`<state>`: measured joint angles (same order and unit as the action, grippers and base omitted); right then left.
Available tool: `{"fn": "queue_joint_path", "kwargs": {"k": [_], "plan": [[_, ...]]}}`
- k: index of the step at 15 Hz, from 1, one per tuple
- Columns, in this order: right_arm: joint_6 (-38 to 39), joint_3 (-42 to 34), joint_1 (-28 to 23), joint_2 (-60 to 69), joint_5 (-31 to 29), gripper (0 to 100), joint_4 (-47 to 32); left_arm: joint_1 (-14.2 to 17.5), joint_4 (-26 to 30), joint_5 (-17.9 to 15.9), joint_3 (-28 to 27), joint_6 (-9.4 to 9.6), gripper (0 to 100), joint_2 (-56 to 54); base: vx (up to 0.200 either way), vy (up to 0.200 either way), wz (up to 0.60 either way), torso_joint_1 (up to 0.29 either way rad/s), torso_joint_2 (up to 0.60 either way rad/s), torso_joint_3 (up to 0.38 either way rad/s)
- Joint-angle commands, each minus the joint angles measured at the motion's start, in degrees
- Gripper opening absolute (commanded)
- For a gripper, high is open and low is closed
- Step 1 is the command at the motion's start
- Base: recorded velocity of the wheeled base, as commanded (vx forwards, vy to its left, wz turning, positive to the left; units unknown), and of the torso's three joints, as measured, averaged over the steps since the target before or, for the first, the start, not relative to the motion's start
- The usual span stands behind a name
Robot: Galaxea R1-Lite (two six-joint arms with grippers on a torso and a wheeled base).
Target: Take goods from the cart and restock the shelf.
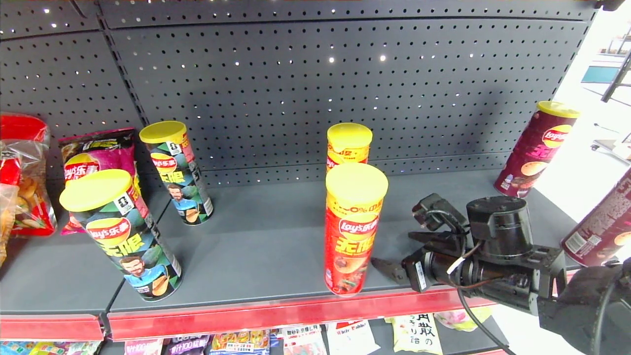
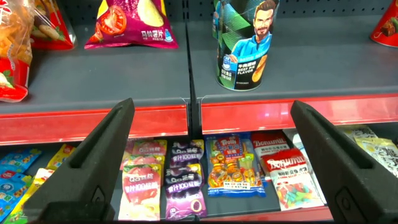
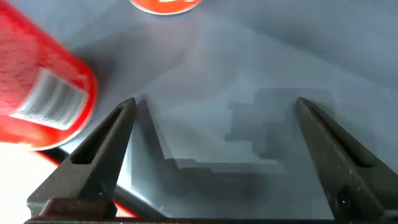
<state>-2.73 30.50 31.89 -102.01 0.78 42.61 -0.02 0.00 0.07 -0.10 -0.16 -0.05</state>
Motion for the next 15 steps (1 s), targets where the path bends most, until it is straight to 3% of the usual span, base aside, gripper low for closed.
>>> {"fn": "queue_joint_path", "kwargs": {"k": [1, 15], "plan": [[0.1, -0.2, 1.4, -0.1, 0.0, 100, 0.0, 0.0, 0.0, 0.0, 0.0, -0.02, 100, 0.0, 0.0, 0.0, 0.0, 0.0, 0.0, 0.0], [0.0, 0.5, 4.7, -0.4, -0.2, 100, 0.1, 0.0, 0.0, 0.0, 0.0, -0.02, 100, 0.0, 0.0, 0.0, 0.0, 0.0, 0.0, 0.0]]}}
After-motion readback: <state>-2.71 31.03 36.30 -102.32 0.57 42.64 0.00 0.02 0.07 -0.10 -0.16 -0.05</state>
